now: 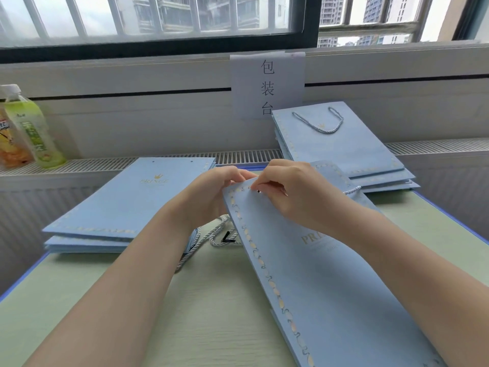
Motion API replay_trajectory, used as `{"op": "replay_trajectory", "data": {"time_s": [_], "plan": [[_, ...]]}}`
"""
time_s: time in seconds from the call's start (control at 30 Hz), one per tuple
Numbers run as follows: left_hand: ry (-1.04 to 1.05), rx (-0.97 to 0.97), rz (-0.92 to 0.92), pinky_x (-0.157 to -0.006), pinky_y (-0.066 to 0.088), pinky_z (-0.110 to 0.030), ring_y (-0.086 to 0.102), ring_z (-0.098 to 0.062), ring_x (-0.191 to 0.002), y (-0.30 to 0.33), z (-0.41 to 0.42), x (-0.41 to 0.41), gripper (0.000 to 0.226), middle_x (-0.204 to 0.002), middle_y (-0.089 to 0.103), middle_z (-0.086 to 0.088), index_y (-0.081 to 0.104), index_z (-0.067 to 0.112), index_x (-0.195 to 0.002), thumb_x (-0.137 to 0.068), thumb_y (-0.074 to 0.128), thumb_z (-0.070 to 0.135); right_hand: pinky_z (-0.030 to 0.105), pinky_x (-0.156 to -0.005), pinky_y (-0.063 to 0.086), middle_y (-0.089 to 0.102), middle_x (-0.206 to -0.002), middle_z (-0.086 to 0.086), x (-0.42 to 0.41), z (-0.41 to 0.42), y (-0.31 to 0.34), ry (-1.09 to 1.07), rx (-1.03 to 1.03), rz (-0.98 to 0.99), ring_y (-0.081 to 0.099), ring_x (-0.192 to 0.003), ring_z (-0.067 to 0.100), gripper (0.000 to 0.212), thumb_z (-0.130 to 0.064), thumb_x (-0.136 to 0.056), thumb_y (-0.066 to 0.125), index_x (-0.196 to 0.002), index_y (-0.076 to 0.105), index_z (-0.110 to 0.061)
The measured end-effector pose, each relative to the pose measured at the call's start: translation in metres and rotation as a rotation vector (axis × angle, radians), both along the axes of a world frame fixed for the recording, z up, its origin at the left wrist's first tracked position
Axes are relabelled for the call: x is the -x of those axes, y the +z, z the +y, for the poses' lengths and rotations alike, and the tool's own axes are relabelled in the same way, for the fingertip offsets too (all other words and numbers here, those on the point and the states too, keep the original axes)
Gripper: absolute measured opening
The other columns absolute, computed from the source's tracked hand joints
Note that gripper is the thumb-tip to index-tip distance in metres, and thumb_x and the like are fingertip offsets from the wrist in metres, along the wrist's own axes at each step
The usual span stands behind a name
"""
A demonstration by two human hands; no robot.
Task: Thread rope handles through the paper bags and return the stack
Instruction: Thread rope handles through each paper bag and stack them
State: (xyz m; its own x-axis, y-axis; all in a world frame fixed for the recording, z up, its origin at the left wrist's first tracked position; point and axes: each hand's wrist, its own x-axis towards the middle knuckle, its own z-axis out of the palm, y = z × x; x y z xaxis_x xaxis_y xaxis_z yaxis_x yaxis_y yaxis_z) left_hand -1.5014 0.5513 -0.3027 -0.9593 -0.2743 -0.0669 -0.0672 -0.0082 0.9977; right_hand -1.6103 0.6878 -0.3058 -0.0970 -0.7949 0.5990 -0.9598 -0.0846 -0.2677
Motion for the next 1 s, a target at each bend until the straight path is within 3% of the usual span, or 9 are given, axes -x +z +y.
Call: {"op": "replay_trajectory", "data": {"time_s": [0.07, 0.13, 0.23, 0.37, 0.5, 0.67, 0.73, 0.83, 1.0], "plan": [[-0.018, -0.039, 0.024, -0.053, 0.050, -0.024, 0.063, -0.018, -0.062, 0.000, -0.001, -0.001, 0.040, -0.080, 0.069, -0.010, 0.065, 0.000, -0.096, -0.086, 0.026, 0.000, 0.008, -0.064, 0.037, 0.060, -0.077, 0.000, 0.001, 0.001, 0.002, 0.018, 0.010, -0.075, 0.047, -0.060, 0.005, 0.015, -0.010, -0.087, 0.057, -0.089, 0.072, -0.009], [-0.048, -0.068, 0.042, -0.055, 0.052, -0.026, 0.063, -0.020, -0.064, 0.000, -0.003, -0.002, 0.042, -0.083, 0.067, -0.012, 0.065, -0.001, -0.098, -0.084, 0.025, -0.001, 0.013, -0.065, 0.040, 0.060, -0.077, -0.002, 0.001, 0.001, 0.004, 0.016, 0.021, -0.168, 0.052, -0.065, 0.010, 0.011, -0.007, -0.086, 0.062, -0.091, 0.070, -0.012], [-0.077, -0.119, 0.054, -0.057, 0.052, -0.026, 0.062, -0.020, -0.067, 0.001, -0.004, -0.003, 0.044, -0.086, 0.066, -0.010, 0.070, 0.005, -0.092, -0.084, 0.028, 0.003, 0.008, -0.066, 0.038, 0.054, -0.086, -0.010, 0.000, 0.003, 0.006, 0.010, 0.012, -0.274, 0.050, -0.074, 0.009, 0.018, -0.005, -0.083, 0.065, -0.096, 0.059, -0.016], [-0.110, -0.155, 0.066, -0.064, 0.053, -0.028, 0.062, -0.022, -0.074, 0.001, -0.008, -0.005, 0.036, -0.090, 0.065, -0.010, 0.073, 0.008, -0.090, -0.077, 0.040, 0.013, 0.006, -0.066, 0.037, 0.045, -0.081, -0.015, 0.001, 0.004, 0.008, -0.014, 0.027, -0.352, 0.045, -0.067, -0.001, 0.018, -0.007, -0.082, 0.069, -0.089, 0.055, -0.015], [-0.178, -0.147, 0.078, -0.069, 0.054, -0.032, 0.063, -0.027, -0.080, -0.004, -0.016, -0.005, 0.046, -0.095, 0.065, -0.016, 0.062, -0.001, -0.113, -0.074, 0.043, 0.012, 0.008, -0.068, 0.036, 0.049, -0.086, -0.009, 0.003, 0.002, 0.009, 0.034, 0.030, -0.309, 0.047, -0.071, 0.001, 0.021, -0.008, -0.078, 0.074, -0.072, 0.061, -0.024], [-0.235, -0.055, 0.105, -0.072, 0.055, -0.036, 0.066, -0.027, -0.078, -0.006, -0.020, -0.008, 0.037, -0.093, 0.069, -0.015, 0.071, 0.005, -0.105, -0.074, 0.049, 0.005, 0.009, -0.068, 0.036, 0.051, -0.088, -0.007, 0.002, 0.003, 0.010, 0.073, 0.035, -0.282, 0.047, -0.070, -0.001, 0.014, -0.009, -0.077, 0.074, -0.076, 0.066, -0.020], [-0.212, -0.046, 0.089, -0.069, 0.055, -0.034, 0.066, -0.026, -0.077, -0.005, -0.018, -0.008, 0.034, -0.093, 0.069, -0.016, 0.070, 0.003, -0.107, -0.076, 0.057, 0.003, 0.008, -0.069, 0.037, 0.049, -0.092, -0.007, 0.001, 0.001, 0.008, 0.064, 0.031, -0.241, 0.046, -0.071, -0.001, 0.019, -0.011, -0.077, 0.074, -0.090, 0.065, -0.021], [-0.213, -0.057, 0.046, -0.067, 0.056, -0.031, 0.068, -0.026, -0.076, -0.001, -0.017, -0.009, 0.036, -0.094, 0.071, -0.017, 0.067, 0.003, -0.112, -0.078, 0.055, -0.001, 0.007, -0.069, 0.035, 0.049, -0.102, -0.011, 0.004, 0.001, 0.006, -0.017, -0.029, -0.168, 0.045, -0.073, -0.011, 0.041, -0.027, -0.078, 0.074, -0.116, 0.059, -0.021], [-0.319, 0.154, -0.074, -0.069, 0.057, -0.028, 0.070, -0.022, -0.078, 0.008, -0.014, -0.015, 0.028, -0.095, 0.071, -0.013, 0.063, 0.004, -0.107, -0.084, 0.053, -0.011, 0.020, -0.074, 0.037, 0.048, -0.082, -0.022, 0.007, 0.004, 0.005, -0.088, -0.174, -0.006, 0.042, -0.083, 0.003, 0.034, -0.049, -0.075, 0.068, -0.097, 0.063, -0.024]]}}
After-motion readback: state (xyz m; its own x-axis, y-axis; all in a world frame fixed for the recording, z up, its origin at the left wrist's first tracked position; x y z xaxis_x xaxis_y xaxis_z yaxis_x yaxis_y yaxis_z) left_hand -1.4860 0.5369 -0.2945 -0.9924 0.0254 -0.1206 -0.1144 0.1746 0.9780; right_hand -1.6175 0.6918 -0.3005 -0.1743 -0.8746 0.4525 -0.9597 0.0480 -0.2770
